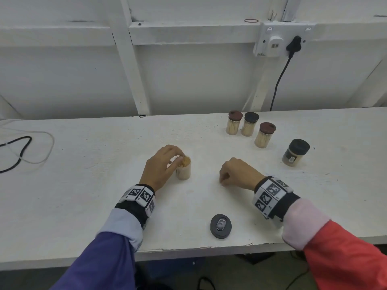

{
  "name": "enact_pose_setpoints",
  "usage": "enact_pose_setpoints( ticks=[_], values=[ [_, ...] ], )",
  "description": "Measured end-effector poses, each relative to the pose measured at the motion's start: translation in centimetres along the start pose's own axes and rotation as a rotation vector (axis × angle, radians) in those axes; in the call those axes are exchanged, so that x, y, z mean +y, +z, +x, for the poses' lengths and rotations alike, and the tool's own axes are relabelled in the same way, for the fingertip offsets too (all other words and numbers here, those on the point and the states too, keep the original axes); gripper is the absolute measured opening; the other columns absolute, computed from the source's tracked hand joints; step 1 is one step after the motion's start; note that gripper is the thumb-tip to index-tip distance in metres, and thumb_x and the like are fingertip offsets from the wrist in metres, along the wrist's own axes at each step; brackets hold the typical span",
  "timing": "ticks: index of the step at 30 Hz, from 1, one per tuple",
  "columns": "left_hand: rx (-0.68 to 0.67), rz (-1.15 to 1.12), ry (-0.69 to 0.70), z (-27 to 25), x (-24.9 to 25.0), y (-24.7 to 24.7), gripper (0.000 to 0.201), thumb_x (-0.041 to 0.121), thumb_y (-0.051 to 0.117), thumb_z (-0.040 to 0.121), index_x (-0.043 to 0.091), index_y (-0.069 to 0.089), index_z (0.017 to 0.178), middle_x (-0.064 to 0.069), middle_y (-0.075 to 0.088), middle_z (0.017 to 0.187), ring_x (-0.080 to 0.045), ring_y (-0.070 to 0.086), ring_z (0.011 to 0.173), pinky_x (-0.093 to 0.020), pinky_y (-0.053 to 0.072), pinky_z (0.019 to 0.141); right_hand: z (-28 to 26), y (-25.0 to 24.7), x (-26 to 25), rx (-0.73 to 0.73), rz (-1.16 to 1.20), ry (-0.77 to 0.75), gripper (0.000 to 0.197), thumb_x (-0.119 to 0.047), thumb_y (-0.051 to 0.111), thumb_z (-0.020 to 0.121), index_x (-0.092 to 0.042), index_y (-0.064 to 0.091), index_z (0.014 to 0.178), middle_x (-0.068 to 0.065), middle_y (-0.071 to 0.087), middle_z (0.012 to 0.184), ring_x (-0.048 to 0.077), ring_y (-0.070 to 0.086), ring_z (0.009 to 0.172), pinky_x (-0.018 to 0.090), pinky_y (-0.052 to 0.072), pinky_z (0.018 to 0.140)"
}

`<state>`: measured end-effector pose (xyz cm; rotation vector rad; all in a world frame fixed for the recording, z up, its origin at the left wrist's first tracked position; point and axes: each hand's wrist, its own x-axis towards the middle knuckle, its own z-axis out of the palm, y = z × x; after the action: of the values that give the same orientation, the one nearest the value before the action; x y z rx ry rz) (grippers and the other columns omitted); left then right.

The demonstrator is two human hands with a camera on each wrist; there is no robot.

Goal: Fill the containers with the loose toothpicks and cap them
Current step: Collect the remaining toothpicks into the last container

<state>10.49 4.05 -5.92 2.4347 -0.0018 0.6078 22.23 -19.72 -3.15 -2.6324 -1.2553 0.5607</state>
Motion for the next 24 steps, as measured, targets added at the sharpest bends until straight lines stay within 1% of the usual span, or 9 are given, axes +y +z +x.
enact_pose_setpoints(
  ticks=[2, 4, 6, 7, 10, 13, 15, 19, 24],
  values=[
    [0.009, -0.001, -0.007, 0.0, 0.1, 0.0, 0.020, 0.037, 0.048, 0.095, 0.026, 0.065, 0.098, 0.020, 0.058, 0.107, -0.002, 0.056, 0.094, -0.022, 0.052, 0.073, -0.2, 0.1, -0.2, -0.009, -0.112, -0.024, 0.010, -0.012, 0.062, 0.082, -0.020, 0.066, 0.077, -0.003, 0.062, 0.082, 0.019, 0.059, 0.076, 0.025, 0.040, 0.063],
    [0.016, -0.004, -0.011, -0.1, 0.1, 0.0, 0.023, 0.040, 0.047, 0.093, 0.026, 0.065, 0.097, 0.020, 0.058, 0.107, -0.003, 0.056, 0.093, -0.023, 0.053, 0.072, -0.1, 0.2, -0.4, -0.052, -0.210, -0.033, 0.009, -0.014, 0.056, 0.083, -0.023, 0.057, 0.078, -0.005, 0.056, 0.084, 0.020, 0.056, 0.080, 0.026, 0.035, 0.063],
    [0.021, -0.012, -0.018, -0.1, 0.1, -0.1, 0.019, 0.038, 0.050, 0.093, 0.028, 0.064, 0.100, 0.020, 0.058, 0.108, -0.003, 0.057, 0.096, -0.024, 0.054, 0.072, 0.3, -0.1, -0.7, -0.072, -0.158, -0.038, 0.005, -0.015, 0.055, 0.086, -0.019, 0.057, 0.085, -0.003, 0.057, 0.088, 0.020, 0.056, 0.082, 0.027, 0.036, 0.066],
    [0.021, -0.022, -0.024, 0.0, 0.1, -0.1, 0.015, 0.035, 0.053, 0.094, 0.029, 0.063, 0.104, 0.020, 0.058, 0.109, -0.003, 0.057, 0.098, -0.024, 0.053, 0.073, 0.6, -0.5, -1.0, -0.047, -0.039, -0.044, 0.005, -0.013, 0.056, 0.087, -0.016, 0.059, 0.089, -0.002, 0.059, 0.087, 0.020, 0.057, 0.079, 0.026, 0.039, 0.066],
    [0.018, -0.037, -0.024, 0.0, 0.2, -0.2, 0.014, 0.026, 0.059, 0.096, 0.031, 0.060, 0.108, 0.019, 0.059, 0.109, -0.003, 0.058, 0.100, -0.024, 0.053, 0.074, 1.5, -1.7, -2.8, 0.181, 0.452, -0.089, 0.010, -0.005, 0.062, 0.089, -0.011, 0.061, 0.097, 0.002, 0.065, 0.073, 0.017, 0.062, 0.059, 0.026, 0.052, 0.059],
    [0.016, -0.022, -0.005, -0.1, 0.2, -0.2, 0.008, 0.033, 0.056, 0.094, 0.032, 0.059, 0.102, 0.018, 0.058, 0.105, -0.006, 0.057, 0.098, -0.025, 0.054, 0.073, 2.4, -2.3, -5.3, 0.453, 0.720, -0.162, 0.015, -0.002, 0.066, 0.088, -0.008, 0.064, 0.101, 0.008, 0.069, 0.076, 0.019, 0.068, 0.061, 0.029, 0.059, 0.063],
    [0.020, -0.009, 0.006, -0.1, 0.1, -0.1, 0.009, 0.038, 0.054, 0.094, 0.032, 0.060, 0.098, 0.019, 0.058, 0.102, -0.007, 0.057, 0.096, -0.026, 0.054, 0.072, 3.3, -2.1, -6.6, 0.562, 0.768, -0.188, 0.012, -0.002, 0.068, 0.086, -0.007, 0.065, 0.097, 0.007, 0.070, 0.077, 0.018, 0.069, 0.064, 0.032, 0.059, 0.067],
    [0.037, -0.007, 0.001, -0.1, 0.1, -0.1, 0.019, 0.047, 0.050, 0.092, 0.032, 0.060, 0.100, 0.019, 0.058, 0.103, -0.005, 0.057, 0.096, -0.024, 0.053, 0.071, 4.3, -1.2, -7.3, 0.607, 0.573, -0.180, 0.010, -0.013, 0.069, 0.085, -0.014, 0.063, 0.094, -0.001, 0.072, 0.080, 0.015, 0.066, 0.075, 0.034, 0.054, 0.074],
    [0.033, 0.001, 0.013, -0.1, -0.1, -0.1, 0.025, 0.046, 0.047, 0.091, 0.030, 0.061, 0.104, 0.019, 0.058, 0.105, -0.003, 0.057, 0.096, -0.025, 0.054, 0.071, 4.3, -1.3, -7.0, 0.441, 0.238, -0.166, 0.015, -0.028, 0.062, 0.093, -0.022, 0.073, 0.099, -0.007, 0.068, 0.099, 0.005, 0.046, 0.085, 0.031, 0.041, 0.073]
  ],
)
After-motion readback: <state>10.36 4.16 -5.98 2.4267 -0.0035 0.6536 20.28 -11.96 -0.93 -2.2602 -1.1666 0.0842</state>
